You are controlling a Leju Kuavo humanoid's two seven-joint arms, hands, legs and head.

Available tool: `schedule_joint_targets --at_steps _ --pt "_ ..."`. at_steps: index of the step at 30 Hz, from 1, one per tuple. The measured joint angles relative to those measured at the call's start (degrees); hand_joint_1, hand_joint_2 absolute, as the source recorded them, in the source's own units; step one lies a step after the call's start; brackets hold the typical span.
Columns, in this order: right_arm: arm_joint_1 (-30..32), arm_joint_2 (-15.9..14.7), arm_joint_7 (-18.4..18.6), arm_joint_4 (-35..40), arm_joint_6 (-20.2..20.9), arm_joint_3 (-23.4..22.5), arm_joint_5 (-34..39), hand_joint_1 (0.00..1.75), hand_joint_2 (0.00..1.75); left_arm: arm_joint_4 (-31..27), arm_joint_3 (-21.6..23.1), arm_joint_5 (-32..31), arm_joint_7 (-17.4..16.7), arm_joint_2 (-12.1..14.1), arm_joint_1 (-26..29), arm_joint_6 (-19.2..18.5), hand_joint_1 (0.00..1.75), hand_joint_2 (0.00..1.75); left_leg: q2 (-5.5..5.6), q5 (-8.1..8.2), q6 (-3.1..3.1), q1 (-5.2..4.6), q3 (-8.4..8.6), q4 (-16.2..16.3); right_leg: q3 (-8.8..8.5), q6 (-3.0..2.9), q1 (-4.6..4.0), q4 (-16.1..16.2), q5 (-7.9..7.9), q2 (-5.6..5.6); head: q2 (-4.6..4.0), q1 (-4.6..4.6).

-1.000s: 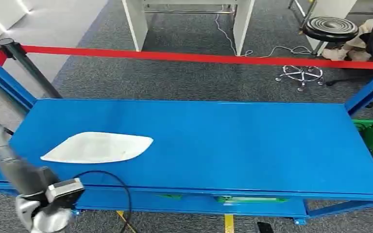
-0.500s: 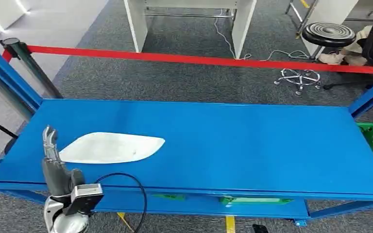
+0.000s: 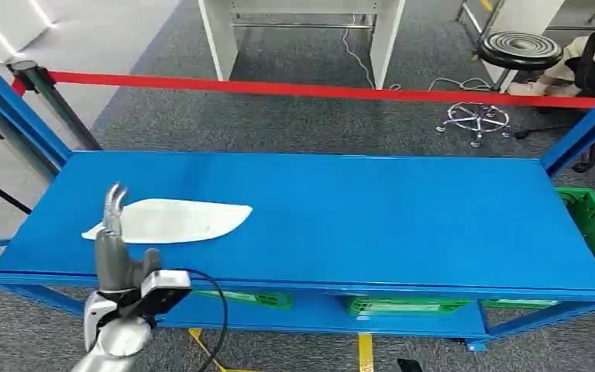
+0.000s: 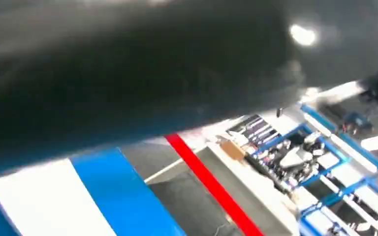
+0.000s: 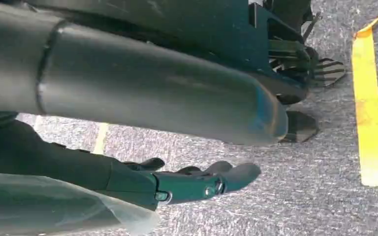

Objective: Take the parts from the cabinet and place them on the table.

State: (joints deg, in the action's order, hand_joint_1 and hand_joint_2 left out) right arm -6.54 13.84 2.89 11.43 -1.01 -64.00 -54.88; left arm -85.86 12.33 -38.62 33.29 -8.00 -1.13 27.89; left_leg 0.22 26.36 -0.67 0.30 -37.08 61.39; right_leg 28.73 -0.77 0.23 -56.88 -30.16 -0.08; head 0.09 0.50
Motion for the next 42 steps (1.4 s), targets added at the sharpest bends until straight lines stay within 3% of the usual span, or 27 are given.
schedule_joint_targets --at_steps 2,3,4,5,6,8,9,12,14,16,18,19,20,21,23,24,25,27,29,31,33,34,35,36,39,40,42 --pt "0.1 0.0 0.0 -0.1 0.4 0.5 -1.0 0.00 0.00 2.6 0.4 -1.5 -1.7 0.5 -3.0 -1.3 0.00 1.75 -0.01 5.07 -0.44 0.15 -2.89 8.2 0.52 -0.14 -0.07 -0.1 0.54 0.07 0.00 -0.02" --pt "0.2 0.0 0.0 -0.1 0.6 0.8 -1.6 0.00 0.00 4.3 0.5 -2.0 -2.7 0.7 -4.7 -2.0 0.00 1.75 -0.01 6.88 -0.62 0.15 -4.40 12.7 0.80 -0.13 -0.12 -0.1 0.68 0.18 0.00 -0.04" --pt "0.2 0.0 0.1 -0.1 0.6 1.2 -2.3 0.00 0.00 6.3 0.6 -2.4 -3.5 0.8 -6.3 -2.7 0.00 1.75 -0.01 7.32 -0.69 0.16 -4.97 14.9 1.01 -0.11 -0.15 -0.2 0.82 0.22 0.00 0.00" --pt "0.1 0.1 0.2 -0.1 0.6 1.6 -3.0 0.00 0.00 8.7 0.7 -2.9 -4.3 0.9 -8.4 -3.4 0.00 1.75 -0.01 6.29 -0.65 0.16 -4.30 14.5 1.16 -0.09 -0.18 -0.2 0.90 0.23 0.00 -0.02" --pt "0.0 0.2 0.4 -0.1 0.6 1.9 -3.6 0.00 0.00 10.8 0.9 -3.4 -4.9 1.1 -10.4 -4.1 0.00 1.75 -0.01 4.20 -0.49 0.15 -2.61 11.7 1.18 -0.03 -0.19 -0.3 0.94 0.22 0.00 0.00" --pt "-0.1 0.4 0.5 -0.1 0.6 2.8 -4.3 0.00 0.00 14.7 1.3 -4.3 -5.7 1.2 -13.9 -4.6 0.00 1.75 0.00 -0.55 0.09 0.11 2.42 1.8 1.07 0.09 -0.22 -0.5 0.90 0.19 0.00 0.00" --pt "-0.3 0.6 0.5 -0.2 0.6 3.0 -4.4 0.00 0.00 16.6 1.5 -5.7 -6.6 1.3 -15.5 -4.1 0.00 1.75 0.03 0.19 0.45 -0.06 4.07 -0.9 1.38 0.24 -0.29 -0.5 0.84 0.18 0.00 -0.11" --pt "-0.3 1.0 0.6 -0.2 0.5 3.4 -5.0 0.00 0.00 23.6 2.4 -10.7 -10.4 1.7 -19.7 -2.6 0.00 1.75 0.04 0.38 1.05 -0.42 4.15 -2.6 2.01 1.06 -0.36 -0.7 1.27 0.03 0.00 -0.07" --pt "-0.3 1.0 0.7 -0.2 0.5 3.8 -5.3 0.00 0.00 26.5 2.7 -11.9 -11.6 1.8 -21.3 -1.8 0.00 1.75 -0.05 -0.01 1.75 0.15 4.16 -3.4 2.63 1.76 -0.38 -0.8 0.72 -0.03 0.00 -0.02" --pt "-0.3 1.1 1.1 -0.3 0.5 3.8 -5.2 0.00 0.00 29.8 3.4 -15.8 -15.2 2.0 -23.2 0.3 0.00 1.75 -0.05 -0.24 2.24 0.19 3.96 -3.5 5.12 2.23 -0.25 -5.8 -2.17 0.02 0.00 -0.63" --pt "-0.2 1.1 2.0 -0.4 0.4 3.9 -5.1 0.00 0.00 34.0 3.6 -20.6 -19.6 2.3 -24.4 3.0 0.00 1.75 -0.08 -0.25 2.28 0.13 3.84 -3.5 10.13 2.59 -0.05 -15.7 -5.80 0.03 0.00 -0.66" --pt "0.0 1.1 2.3 -0.4 0.4 3.9 -5.1 0.00 0.00 36.4 3.6 -23.3 -21.7 2.5 -24.8 5.0 0.00 1.75 -0.14 -0.25 2.28 0.13 3.84 -3.5 11.88 2.72 -0.04 -18.8 -6.31 0.03 0.00 -0.68" --pt "0.2 1.1 2.4 -0.5 0.3 3.9 -5.1 0.00 0.00 38.8 3.6 -25.4 -23.1 2.8 -25.1 6.5 0.00 1.75 -0.15 -0.25 2.28 0.14 3.86 -3.5 12.40 2.80 0.02 -19.0 -5.34 0.04 0.00 -0.66" --pt "0.4 1.1 2.4 -0.5 0.3 3.9 -5.1 0.00 0.00 40.8 3.5 -26.5 -23.5 3.1 -25.3 7.4 0.00 1.75 -0.15 -0.25 2.28 0.15 3.87 -3.4 11.59 2.83 0.10 -16.8 -3.28 0.05 0.00 -0.70" --pt "0.4 1.1 2.4 -0.5 0.2 3.9 -5.1 0.00 0.00 43.4 3.3 -27.0 -23.6 3.4 -25.9 8.1 0.00 1.75 -0.09 -0.17 2.16 0.16 3.93 -3.3 7.40 2.67 0.32 -7.2 2.22 0.07 0.00 -0.70" --pt "0.4 1.1 2.4 -0.5 0.1 3.9 -5.1 0.00 0.00 44.8 3.2 -27.3 -23.9 3.6 -26.4 8.0 0.00 1.75 -0.06 -0.08 1.95 0.12 3.89 -3.2 5.45 2.57 0.38 -2.4 3.32 0.11 0.00 -0.68" --pt "0.3 1.2 2.4 -0.5 0.1 3.9 -5.0 0.00 0.00 45.9 3.1 -28.1 -24.9 3.8 -26.9 7.6 0.00 1.75 0.03 -0.05 1.59 -0.31 3.51 -2.9 4.18 2.40 0.15 -1.4 2.87 0.02 0.00 -0.68" --pt "0.3 1.3 2.4 -0.5 -0.5 3.9 -4.8 0.00 0.00 47.9 3.0 -30.2 -28.0 4.1 -27.7 5.0 0.00 1.75 0.01 -0.39 1.06 -0.29 3.26 -3.0 4.57 1.86 0.14 -1.4 2.72 -0.15 0.00 -0.52" --pt "0.5 1.3 2.3 -0.5 -0.7 3.8 -4.7 0.00 0.00 48.8 2.8 -30.7 -28.7 4.2 -28.6 2.0 0.00 1.75 0.05 -0.26 0.45 -0.25 3.44 -3.1 4.28 1.21 0.38 -0.9 3.01 -0.07 0.00 -0.57" --pt "0.4 1.3 2.2 -0.5 -0.7 3.8 -4.9 0.00 0.00 48.9 1.6 -28.0 -26.8 4.4 -28.4 0.3 0.00 1.75 -0.02 2.78 -0.18 -0.07 1.94 0.9 4.11 0.41 0.50 -0.7 3.15 0.06 -0.02 -0.28" --pt "0.4 1.3 2.2 -0.5 -0.7 3.8 -5.0 0.00 0.00 49.0 0.6 -26.7 -25.4 4.4 -27.9 -0.2 0.00 1.75 -0.02 7.34 -0.54 0.02 -2.18 10.3 4.17 0.25 0.41 -0.8 3.12 0.08 0.00 -0.33" --pt "0.5 1.3 2.2 -0.5 -0.7 3.7 -5.0 0.00 0.00 49.0 0.3 -26.6 -25.3 4.4 -27.8 -0.2 0.00 0.00 -0.02 8.53 -0.62 0.02 -3.73 14.0 4.18 0.24 0.38 -0.8 3.12 0.13 0.00 -0.33" --pt "0.6 1.3 2.2 -0.5 -0.7 3.7 -5.0 0.00 0.00 49.1 0.0 -26.3 -25.1 4.4 -27.8 -0.3 0.00 0.00 -0.02 8.41 -0.63 0.03 -4.11 15.1 4.12 0.24 0.37 -0.8 3.12 0.15 0.00 -0.33" --pt "0.6 1.3 2.2 -0.5 -0.7 3.7 -5.1 0.00 0.00 49.1 -0.2 -26.1 -24.9 4.4 -27.7 -0.3 0.00 0.00 -0.02 6.65 -0.55 0.06 -3.09 13.2 4.06 0.26 0.37 -0.8 3.13 0.14 -0.02 -0.31" --pt "0.6 1.3 2.0 -0.5 -0.7 3.7 -5.7 0.00 0.00 49.1 -1.5 -23.3 -22.6 4.4 -27.2 1.5 0.00 0.00 -0.03 -0.36 0.12 0.07 3.94 -1.4 3.70 0.51 0.37 -0.8 3.03 0.06 -0.02 -0.31" --pt "0.5 1.3 1.9 -0.5 -0.7 3.7 -5.8 0.00 0.00 49.1 -1.8 -22.5 -21.8 4.3 -26.9 2.1 0.00 0.00 -0.03 0.47 0.19 -0.17 4.67 -2.8 3.96 0.85 -0.15 -1.2 2.90 0.01 0.00 -0.33" --pt "0.4 1.3 1.6 -0.5 -0.8 3.7 -6.3 0.00 0.00 49.0 -2.6 -20.6 -19.5 4.0 -25.9 3.2 0.00 0.00 0.01 0.44 0.55 -0.22 4.20 -2.9 4.37 1.37 -0.02 -1.1 3.18 0.00 0.00 -0.48"
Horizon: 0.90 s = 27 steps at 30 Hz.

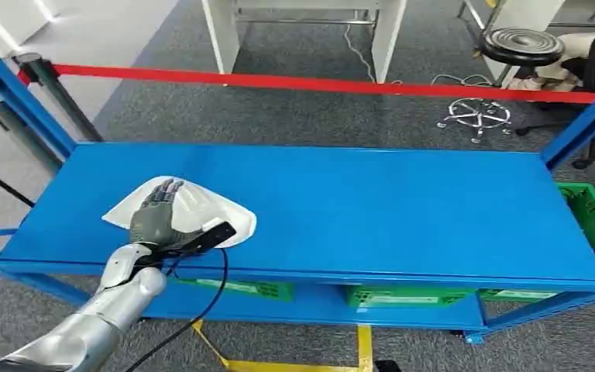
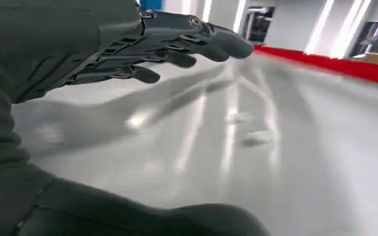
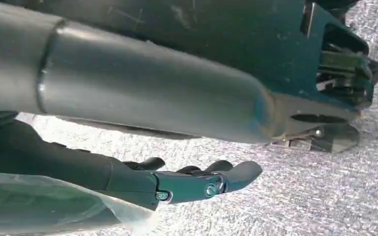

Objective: Take the parts from the cabinet and place them on the table.

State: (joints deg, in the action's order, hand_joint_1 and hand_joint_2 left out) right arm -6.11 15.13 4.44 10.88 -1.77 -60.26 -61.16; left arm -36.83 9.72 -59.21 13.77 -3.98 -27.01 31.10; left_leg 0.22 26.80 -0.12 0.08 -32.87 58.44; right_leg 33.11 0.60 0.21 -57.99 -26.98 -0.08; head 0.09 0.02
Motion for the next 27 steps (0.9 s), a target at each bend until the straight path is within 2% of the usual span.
schedule_joint_targets --at_steps 2,3,4,5,6,7,8,9,10,12,13,14,16,17,18,19,20,21,22,23,24,25,27 --pt "0.0 0.0 -0.1 0.0 -0.2 0.0 -0.2 0.00 0.00 0.0 -0.7 1.3 1.2 -0.1 0.7 0.4 0.00 0.00 -0.01 -0.25 0.71 0.10 0.02 -0.3 -0.09 0.57 0.10 0.2 0.08 -0.02 0.00 0.09" --pt "0.0 0.0 -0.1 0.0 -0.3 0.0 -0.3 0.00 0.00 0.0 -1.0 1.7 1.5 -0.2 0.7 0.5 0.00 0.00 -0.06 -0.52 1.12 0.39 0.11 -0.5 0.74 0.78 0.17 -0.3 -0.58 -0.02 0.00 0.15" --pt "-0.1 0.0 -0.1 0.0 -0.5 0.0 -0.5 0.00 0.00 0.0 -1.3 2.1 2.0 -0.3 0.7 0.7 0.00 0.00 -0.08 -0.56 1.32 0.40 0.02 -0.5 1.58 1.05 0.13 -2.5 -2.38 0.05 -0.02 -0.26" --pt "-0.1 0.0 0.0 0.0 -0.5 0.0 -0.7 0.00 0.00 0.0 -1.5 2.3 2.2 -0.5 0.9 0.8 0.00 0.00 -0.08 -0.61 1.50 0.39 -0.10 -0.5 3.33 1.24 0.18 -6.5 -4.49 0.03 0.00 -0.50" --pt "-0.1 0.0 0.0 0.0 -0.5 0.0 -0.8 0.00 0.00 0.0 -1.6 2.6 2.4 -0.6 1.1 1.0 0.00 0.00 -0.09 -0.60 1.58 0.30 -0.20 -0.5 5.76 1.39 0.26 -11.8 -6.76 0.03 0.00 -0.39" --pt "-0.1 0.0 0.1 0.0 -0.6 0.0 -0.9 0.00 0.00 0.0 -1.7 3.1 2.6 -0.8 1.3 1.4 0.00 0.00 -0.11 -0.60 1.59 0.27 -0.26 -0.5 7.71 1.51 0.27 -15.9 -8.15 0.03 0.00 -0.50" --pt "0.0 0.0 0.2 0.0 -0.6 0.0 -1.1 0.00 0.00 0.0 -1.9 3.5 2.9 -0.9 1.5 1.9 0.00 0.00 -0.11 -0.60 1.59 0.23 -0.27 -0.5 8.67 1.52 0.27 -17.9 -8.35 0.03 0.00 -0.44" --pt "0.0 0.0 0.3 0.0 -0.6 0.0 -1.2 0.00 0.00 -0.2 -2.3 4.2 3.5 -1.2 1.7 2.7 0.00 0.00 -0.10 -0.60 1.59 0.23 -0.25 -0.4 8.27 1.46 0.27 -16.9 -6.91 0.03 -0.02 -0.46" --pt "0.0 0.0 0.3 0.0 -0.6 0.0 -1.3 0.00 0.00 -0.5 -2.5 5.0 4.1 -1.5 1.7 3.4 0.00 0.00 -0.06 -0.60 1.59 0.23 -0.24 -0.4 6.69 1.36 0.27 -13.5 -4.72 0.04 0.00 -0.50" --pt "-0.2 0.0 0.3 0.0 -0.7 0.0 -1.7 0.00 0.00 -1.4 -3.1 6.5 5.3 -1.9 1.7 4.8 0.00 0.00 -0.01 -0.53 1.49 0.23 -0.09 -0.4 1.56 0.98 0.29 -3.2 0.27 0.07 0.00 -0.48" --pt "-0.4 0.0 0.3 0.0 -0.7 0.0 -1.8 0.00 0.00 -1.8 -3.2 7.0 5.6 -2.1 1.6 5.0 0.00 0.00 0.00 -0.52 1.31 -0.02 -0.21 -0.4 0.09 0.83 0.09 -0.8 -0.51 0.05 0.00 -0.44" --pt "-0.6 0.0 0.3 0.0 -0.7 0.0 -1.9 0.00 0.00 -2.3 -3.4 8.0 6.4 -2.2 1.6 5.1 0.00 0.00 -0.01 -0.57 1.00 -0.15 -0.58 -0.1 -0.38 0.60 0.01 0.3 -0.46 0.03 -0.02 -0.44" --pt "-0.5 0.0 0.2 0.0 -0.7 0.0 -2.1 0.00 0.00 -3.2 -4.0 10.9 8.7 -2.7 2.0 5.0 0.00 0.00 -0.04 -0.89 0.49 -0.01 -0.67 -0.3 -0.05 0.32 -0.10 -0.1 -0.37 -0.11 0.00 -0.37" --pt "-0.5 0.0 0.1 0.0 -0.6 0.0 -2.1 0.00 0.00 -3.6 -4.2 11.7 9.3 -2.9 2.0 4.7 0.00 0.00 -0.04 -0.93 0.17 -0.03 -0.61 -0.3 -0.06 0.03 -0.07 0.1 -0.20 -0.11 0.00 -0.35" --pt "-0.6 0.1 0.1 0.0 -0.6 0.0 -2.2 0.00 0.00 -4.2 -4.3 12.4 9.7 -3.0 2.1 4.3 0.00 0.00 -0.04 -0.34 -0.16 0.10 -0.77 0.0 -0.34 -0.54 0.39 0.6 0.18 0.07 0.00 -0.37" --pt "-0.7 0.1 0.0 0.0 -0.6 0.0 -2.2 0.00 0.00 -4.7 -4.4 13.4 10.1 -3.1 2.0 3.6 0.00 0.00 -0.05 0.95 -0.48 0.13 -1.36 1.7 -0.36 -0.71 0.32 0.7 0.25 0.07 0.00 -0.22" --pt "-0.9 0.1 0.0 0.0 -0.6 0.0 -2.2 0.00 0.00 -5.0 -4.4 14.0 10.4 -3.1 2.0 3.1 0.00 0.00 -0.05 3.04 -0.73 0.18 -2.84 5.2 -0.33 -1.02 0.32 0.7 0.24 0.11 0.00 -0.13" --pt "-0.9 0.1 -0.1 0.0 -0.6 0.0 -2.2 0.00 0.00 -5.3 -4.5 15.1 11.0 -3.1 2.2 2.7 0.00 0.00 -0.06 5.50 -0.97 0.25 -5.06 10.4 -0.31 -1.07 0.30 0.7 0.24 0.11 0.00 -0.18" --pt "-0.8 0.1 -0.1 0.0 -0.6 0.0 -2.2 0.00 0.00 -5.7 -4.6 15.9 11.7 -3.2 2.6 2.7 0.00 0.00 -0.06 7.21 -1.11 0.26 -7.01 14.9 -0.28 -1.09 0.29 0.7 0.23 0.10 -0.02 -0.20" --pt "-0.8 0.1 -0.1 0.0 -0.6 0.0 -2.3 0.00 0.00 -6.3 -4.7 16.7 12.5 -3.4 3.2 3.2 0.00 0.00 -0.06 7.77 -1.17 0.27 -8.20 17.6 -0.26 -1.09 0.29 0.6 0.23 0.09 0.00 -0.15" --pt "-0.7 0.1 -0.2 0.0 -0.6 0.0 -2.4 0.00 0.00 -7.5 -4.7 17.5 13.9 -3.5 3.8 4.0 0.00 0.00 -0.06 6.86 -1.15 0.30 -7.99 17.2 -0.29 -1.09 0.29 0.6 0.23 0.04 0.00 -0.18" --pt "-0.7 0.1 -0.2 0.0 -0.6 0.0 -2.5 0.00 0.00 -8.6 -4.7 17.9 14.7 -3.8 4.3 4.5 0.00 0.00 -0.06 4.77 -1.06 0.31 -6.75 14.5 -0.28 -1.08 0.29 0.5 0.22 0.01 0.00 -0.15" --pt "-0.8 0.1 -0.2 0.0 -0.6 0.0 -2.7 0.00 0.00 -10.3 -4.7 18.4 15.1 -4.2 4.5 4.8 0.00 0.00 -0.06 -0.36 -0.80 0.36 -2.12 4.5 -0.37 -0.86 0.29 0.3 0.08 0.02 0.00 -0.18"
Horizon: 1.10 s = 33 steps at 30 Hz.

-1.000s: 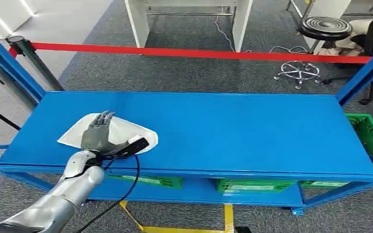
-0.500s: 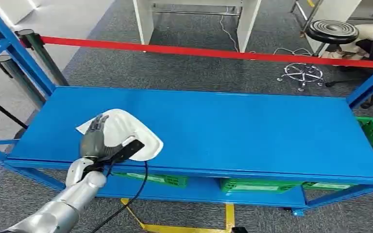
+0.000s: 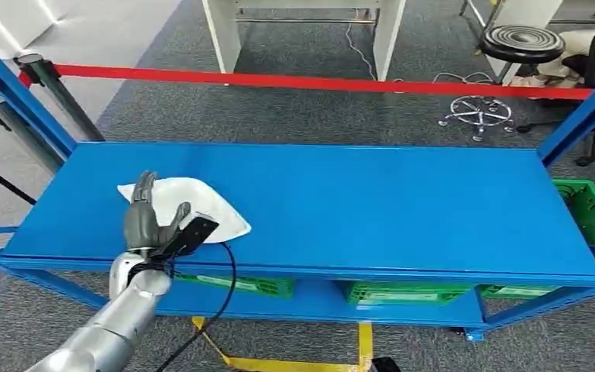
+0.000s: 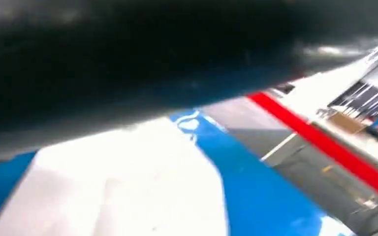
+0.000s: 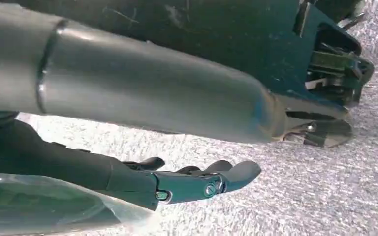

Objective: Take the parts from the cabinet and place them on the table.

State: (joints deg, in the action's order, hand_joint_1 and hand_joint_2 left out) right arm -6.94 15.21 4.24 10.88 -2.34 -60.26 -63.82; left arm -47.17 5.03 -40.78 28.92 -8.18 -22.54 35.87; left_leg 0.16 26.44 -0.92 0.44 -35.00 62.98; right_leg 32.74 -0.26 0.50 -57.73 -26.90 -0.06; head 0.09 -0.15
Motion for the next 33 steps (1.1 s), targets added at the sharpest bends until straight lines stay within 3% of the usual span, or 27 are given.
schedule_joint_targets --at_steps 1,2,5,7,8,10,11,12,13,15,16,17,18,21,22,24,25,26,27,28,29,31,33 --pt "-0.1 0.0 0.0 0.0 0.0 0.0 0.0 0.00 0.00 -0.6 0.0 0.0 0.2 -0.2 0.0 0.1 0.00 0.00 0.02 -0.16 0.15 -0.07 1.50 -3.2 0.14 0.24 -0.15 -0.1 -0.10 0.02 0.00 -0.04" --pt "-0.2 0.0 -0.1 0.0 0.0 0.0 0.0 0.00 0.00 -1.1 0.0 0.0 0.3 -0.4 0.1 0.1 0.00 0.00 0.05 0.21 0.35 -0.17 1.83 -4.7 0.55 0.48 -0.48 -0.6 -0.21 -0.07 -0.02 0.00" --pt "0.0 0.0 -0.1 0.0 0.0 0.0 -0.1 0.00 0.00 -2.8 0.0 1.8 1.2 -0.6 1.2 -0.8 0.00 0.00 0.05 0.05 1.29 -0.50 1.41 -4.2 0.67 1.39 -0.23 -0.1 0.19 0.04 0.00 -0.15" --pt "0.0 0.0 -0.4 0.0 0.1 0.0 -0.3 0.00 0.00 -4.8 0.2 5.0 3.6 -0.8 1.9 -5.6 0.00 0.00 0.00 -0.44 2.14 -0.02 1.48 -4.8 1.75 2.04 -0.21 -1.5 -1.27 0.06 0.00 -0.24" --pt "-0.1 0.0 -0.4 0.0 0.1 0.0 -0.5 0.00 0.00 -6.0 0.6 7.1 5.2 -0.7 2.4 -10.2 0.00 0.00 0.00 -0.51 2.49 -0.02 1.36 -4.8 3.18 2.26 -0.20 -5.0 -3.54 0.06 0.00 -0.59" --pt "0.0 0.0 -0.5 0.0 0.4 0.0 -0.7 0.00 0.00 -8.1 1.1 9.1 7.6 -0.3 4.1 -16.4 0.00 0.00 -0.05 -0.52 2.54 -0.13 1.32 -4.8 7.20 2.43 -0.13 -14.0 -7.47 0.05 0.00 -0.57" --pt "0.1 0.0 -0.5 0.0 0.5 0.0 -0.8 0.00 0.00 -9.1 1.5 9.2 8.7 0.3 5.3 -17.8 0.00 0.00 -0.17 -0.51 2.55 -0.19 1.32 -4.8 8.84 2.48 -0.15 -17.4 -8.41 0.06 0.00 -0.57" --pt "0.1 0.0 -0.6 0.0 0.6 0.0 -1.0 0.00 0.00 -10.1 1.9 9.3 9.4 0.8 6.3 -18.3 0.00 0.00 -0.20 -0.51 2.55 -0.21 1.32 -4.7 9.24 2.43 -0.14 -18.0 -7.85 0.06 0.00 -0.55" --pt "0.2 0.0 -0.6 0.0 0.6 0.0 -1.0 0.00 0.00 -10.8 2.1 9.3 9.8 1.1 7.0 -18.7 0.00 0.00 -0.18 -0.50 2.54 -0.22 1.33 -4.7 8.32 2.32 -0.14 -16.2 -6.22 0.06 0.00 -0.57" --pt "0.0 0.0 -0.7 0.0 0.7 0.0 -1.4 0.00 0.00 -12.1 2.3 8.6 10.5 1.7 7.9 -19.1 0.00 0.00 -0.03 -0.48 2.51 -0.22 1.42 -4.7 3.75 1.91 -0.14 -7.0 -1.29 0.06 -0.02 -0.57" --pt "-0.1 0.0 -0.7 0.0 0.8 0.0 -1.6 0.00 0.00 -13.0 2.6 7.7 10.8 2.1 8.1 -19.1 0.00 0.00 0.01 -0.45 2.41 -0.22 1.40 -4.7 1.52 1.65 -0.15 -2.4 0.34 0.06 -0.02 -0.61" --pt "-0.2 0.0 -0.7 0.0 0.8 0.0 -1.7 0.00 0.00 -13.8 3.1 6.6 10.9 3.0 8.6 -18.8 0.00 0.00 0.04 -0.35 2.06 -0.70 1.15 -4.5 0.23 1.46 -0.41 -0.8 -0.66 0.04 0.00 -0.59" --pt "-0.3 0.0 -0.8 0.0 0.9 0.0 -2.1 0.00 0.00 -14.9 3.8 4.6 10.9 4.4 9.3 -17.9 0.00 1.75 0.03 -0.49 1.72 -0.60 0.97 -4.5 0.14 1.25 -0.37 -0.4 -0.75 -0.01 0.00 -0.48" --pt "0.0 0.0 -0.8 0.0 1.1 0.1 -3.1 0.00 0.00 -16.9 5.5 -4.2 10.9 9.3 10.9 -15.6 0.00 1.75 -0.05 -0.66 0.63 -0.50 1.19 -4.8 0.12 0.26 -0.29 0.1 -0.31 -0.39 0.00 -0.50" --pt "0.0 0.0 -0.8 0.0 1.1 0.3 -3.4 0.00 0.00 -17.0 5.6 -5.0 10.9 10.7 10.9 -15.6 0.00 1.75 -0.03 0.16 0.28 -0.31 0.96 -4.0 -0.02 -0.10 -0.09 0.3 -0.05 -0.30 0.00 -0.44" --pt "-0.5 0.0 -0.8 0.0 1.3 0.5 -3.8 0.00 0.00 -17.0 5.7 -7.2 10.9 13.3 10.7 -14.7 0.00 1.75 -0.04 4.14 -0.24 -0.22 -1.77 2.4 0.05 -0.47 -0.12 0.3 -0.05 -0.28 -0.02 -0.26" --pt "-0.6 0.0 -0.9 0.0 1.4 0.5 -4.0 0.00 0.00 -16.7 5.9 -9.2 10.9 14.6 10.6 -13.2 0.00 1.75 -0.04 6.42 -0.46 -0.18 -3.99 7.6 0.07 -0.57 -0.18 0.3 -0.06 -0.24 0.00 -0.26" --pt "-0.7 0.0 -0.9 0.0 1.5 0.5 -4.2 0.00 0.00 -16.0 6.2 -11.3 10.9 15.4 10.4 -11.2 0.00 1.75 -0.04 7.74 -0.60 -0.18 -5.68 11.4 0.11 -0.61 -0.23 0.2 -0.08 -0.20 0.00 -0.26" --pt "-0.7 0.0 -0.9 0.0 1.6 0.6 -4.4 0.00 0.00 -14.9 6.4 -13.4 10.9 16.0 10.2 -9.0 0.00 1.75 -0.04 7.63 -0.69 -0.12 -6.17 12.6 0.10 -0.61 -0.23 0.2 -0.08 -0.18 0.00 -0.26" --pt "-0.8 0.0 -0.9 0.0 1.6 0.7 -4.5 0.00 0.00 -14.2 6.5 -14.1 10.9 16.3 10.0 -7.4 0.00 1.75 -0.04 6.44 -0.69 -0.06 -5.60 11.6 0.10 -0.60 -0.24 0.2 -0.08 -0.20 -0.02 -0.26" --pt "-0.9 0.0 -0.9 0.0 1.6 0.8 -4.5 0.00 0.00 -13.5 6.6 -15.0 10.9 16.6 9.5 -5.6 0.00 1.75 -0.04 4.08 -0.62 -0.02 -3.86 8.1 0.09 -0.60 -0.24 0.1 -0.08 -0.22 0.00 -0.26" --pt "-1.1 0.0 -0.8 0.0 1.5 0.9 -4.6 0.00 0.00 -11.9 6.7 -16.2 10.9 16.9 8.3 -3.1 0.00 1.75 -0.05 -0.56 -0.36 0.10 1.00 -1.8 0.05 -0.42 -0.26 -0.1 -0.19 -0.21 0.00 -0.26" --pt "-1.3 0.0 -0.7 0.0 1.5 0.9 -4.6 0.00 0.00 -10.6 6.7 -17.6 10.8 17.0 7.2 -1.6 0.00 1.75 -0.01 0.26 0.15 -0.08 2.00 -4.6 0.69 0.11 -0.76 -0.6 -0.22 -0.28 -0.02 -0.31"
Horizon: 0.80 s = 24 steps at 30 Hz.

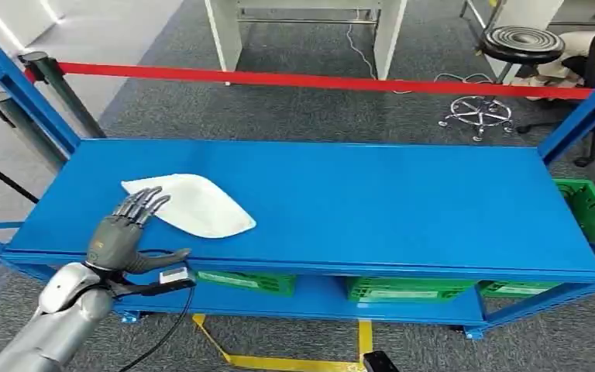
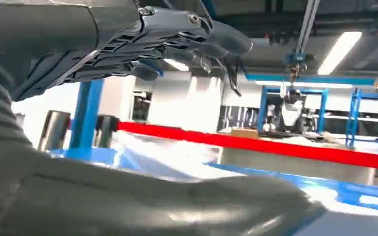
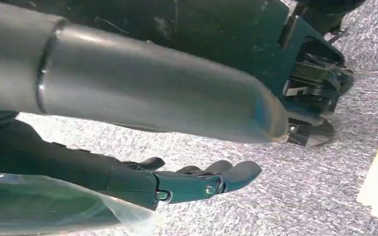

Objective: Take the parts from the cabinet and place them on the table.

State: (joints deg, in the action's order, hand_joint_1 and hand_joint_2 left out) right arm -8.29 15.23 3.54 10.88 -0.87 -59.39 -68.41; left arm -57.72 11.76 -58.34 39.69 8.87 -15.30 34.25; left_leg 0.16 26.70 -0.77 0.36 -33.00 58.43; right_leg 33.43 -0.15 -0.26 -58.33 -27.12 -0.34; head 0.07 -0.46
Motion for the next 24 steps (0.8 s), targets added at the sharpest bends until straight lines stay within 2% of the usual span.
schedule_joint_targets --at_steps 2,3,4,5,6,7,8,9,10,11,12,13,14,15,18,19,20,21,23,24 --pt "0.1 0.0 0.2 0.0 -0.1 0.0 0.0 0.00 0.00 1.4 0.0 -1.7 -0.5 0.1 -0.3 1.9 0.00 1.75 0.00 -0.04 0.41 -0.16 -0.32 0.2 0.12 0.44 0.17 0.2 0.26 0.02 0.02 0.07" --pt "0.0 0.0 0.3 0.0 -0.1 0.0 -0.1 0.00 0.00 2.7 0.0 -3.6 -1.2 0.2 -0.8 3.6 0.00 1.75 -0.01 -0.31 0.94 -0.11 -0.32 -0.1 0.10 0.84 0.17 0.3 0.28 0.01 0.02 -0.04" --pt "0.0 0.0 0.3 0.0 -0.2 0.0 -0.2 0.00 0.00 3.7 0.0 -5.1 -1.9 0.2 -1.5 4.6 0.00 1.75 -0.05 -0.57 1.33 0.22 -0.24 -0.4 0.83 1.15 0.27 -0.2 -0.41 -0.04 0.02 0.02" --pt "-0.1 0.0 0.4 0.0 -0.2 0.0 -0.2 0.00 0.00 4.4 0.0 -6.3 -2.6 0.2 -2.2 5.1 0.00 1.75 -0.04 -0.64 1.59 0.23 -0.32 -0.4 1.63 1.40 0.26 -2.0 -1.81 0.06 0.00 -0.22" --pt "-0.1 0.0 0.4 0.0 -0.2 0.0 -0.3 0.00 0.00 5.3 0.0 -7.9 -3.5 0.1 -3.0 5.4 0.00 1.75 -0.05 -0.69 1.89 0.23 -0.45 -0.4 3.61 1.61 0.38 -6.3 -4.08 0.04 0.02 -0.46" --pt "-0.2 0.0 0.5 0.0 -0.2 0.0 -0.4 0.00 0.00 6.3 0.0 -9.0 -4.1 -0.2 -3.6 5.4 0.00 1.75 -0.06 -0.71 1.93 0.17 -0.51 -0.4 5.84 1.72 0.45 -11.1 -6.05 0.07 0.02 -0.33" --pt "-0.1 0.0 0.5 0.0 -0.2 0.0 -0.5 0.00 0.00 7.3 0.0 -9.7 -4.4 -0.3 -4.2 5.5 0.00 1.75 -0.07 -0.70 1.95 0.15 -0.56 -0.4 7.91 1.83 0.45 -15.3 -7.45 0.05 0.02 -0.42" --pt "-0.1 0.0 0.6 0.0 -0.2 0.0 -0.6 0.00 0.00 8.5 0.0 -10.1 -4.5 -0.5 -4.7 5.5 0.00 1.75 -0.08 -0.70 1.95 0.12 -0.55 -0.4 9.23 1.88 0.44 -17.8 -7.76 0.07 0.00 -0.37" --pt "0.0 0.0 0.6 0.0 -0.2 0.0 -0.6 0.00 0.00 9.6 0.0 -10.2 -4.5 -0.8 -5.3 5.5 0.00 1.75 -0.08 -0.69 1.96 0.12 -0.53 -0.4 9.01 1.87 0.44 -17.1 -6.44 0.07 0.02 -0.37" --pt "-0.1 0.0 0.6 0.0 -0.2 0.0 -0.7 0.00 0.00 10.3 0.0 -10.2 -4.5 -1.2 -5.9 5.6 0.00 1.75 -0.01 -0.69 1.96 0.12 -0.49 -0.4 7.54 1.76 0.44 -14.0 -4.28 0.07 0.00 -0.44" --pt "-0.2 0.0 0.6 0.0 -0.2 0.0 -0.7 0.00 0.00 10.9 0.0 -10.3 -4.5 -1.3 -6.4 5.6 0.00 1.75 0.03 -0.68 1.95 0.13 -0.39 -0.4 4.99 1.50 0.43 -8.7 -1.55 0.07 0.02 -0.41" --pt "-0.4 0.0 0.6 0.0 -0.2 0.0 -0.7 0.00 0.00 11.4 0.0 -10.3 -4.5 -1.5 -6.7 5.6 0.00 1.75 0.04 -0.64 1.87 0.13 -0.29 -0.4 2.67 1.29 0.43 -4.1 0.42 0.09 0.02 -0.41" --pt "-0.5 0.0 0.6 0.0 -0.1 0.0 -0.7 0.00 0.00 12.0 0.0 -10.2 -4.4 -1.7 -7.2 5.5 0.00 1.75 0.03 -0.57 1.69 -0.07 -0.37 -0.3 0.87 1.00 0.27 -0.4 0.35 0.15 0.02 -0.37" --pt "-0.7 0.0 0.5 0.0 -0.1 0.0 -0.8 0.00 0.00 12.7 0.1 -10.2 -4.3 -1.8 -7.7 5.4 0.00 1.75 0.02 -0.55 1.39 -0.26 -0.69 -0.1 0.13 0.89 0.22 0.6 0.18 0.05 0.00 -0.35" --pt "-0.4 0.0 0.5 0.0 -0.1 0.0 -0.9 0.00 0.00 14.6 1.0 -10.7 -4.2 -2.6 -9.4 4.6 0.00 1.75 0.02 -0.96 0.47 -0.11 -0.62 -0.5 0.32 0.28 0.09 0.4 0.39 0.03 0.00 -0.31" --pt "-0.5 0.1 0.5 0.0 -0.1 0.0 -0.9 0.00 0.00 15.0 1.1 -10.8 -4.2 -2.6 -9.8 4.4 0.00 1.75 0.04 -0.47 0.24 -0.05 -0.72 -0.2 -0.04 -0.24 0.68 1.1 0.80 0.18 0.02 -0.35" --pt "-0.6 0.2 0.5 0.0 -0.1 0.0 -0.9 0.00 0.00 15.5 1.2 -10.8 -4.2 -2.8 -10.2 4.3 0.00 1.75 0.00 0.76 -0.08 -0.05 -1.22 1.4 -0.19 -0.47 0.61 1.2 0.84 0.19 0.00 -0.09" --pt "-0.8 0.2 0.5 0.0 -0.1 0.0 -0.9 0.00 0.00 15.9 1.4 -10.8 -4.2 -3.1 -10.6 4.3 0.00 1.75 0.00 2.68 -0.30 0.03 -2.59 4.6 -0.18 -0.59 0.61 1.1 0.83 0.23 0.00 0.13" --pt "-0.7 0.2 0.5 0.0 -0.1 0.0 -0.9 0.00 0.00 16.9 1.7 -10.9 -4.2 -3.4 -10.7 4.0 0.00 1.75 0.00 6.79 -0.74 0.21 -6.75 14.1 -0.19 -0.73 0.54 1.1 0.74 0.20 0.02 0.09" --pt "-0.6 0.2 0.5 0.0 0.0 0.0 -0.9 0.00 0.00 17.3 1.8 -10.9 -4.2 -3.4 -10.7 3.9 0.00 1.75 0.00 7.57 -0.86 0.22 -8.15 17.1 -0.19 -0.72 0.53 1.1 0.74 0.15 0.02 0.15"
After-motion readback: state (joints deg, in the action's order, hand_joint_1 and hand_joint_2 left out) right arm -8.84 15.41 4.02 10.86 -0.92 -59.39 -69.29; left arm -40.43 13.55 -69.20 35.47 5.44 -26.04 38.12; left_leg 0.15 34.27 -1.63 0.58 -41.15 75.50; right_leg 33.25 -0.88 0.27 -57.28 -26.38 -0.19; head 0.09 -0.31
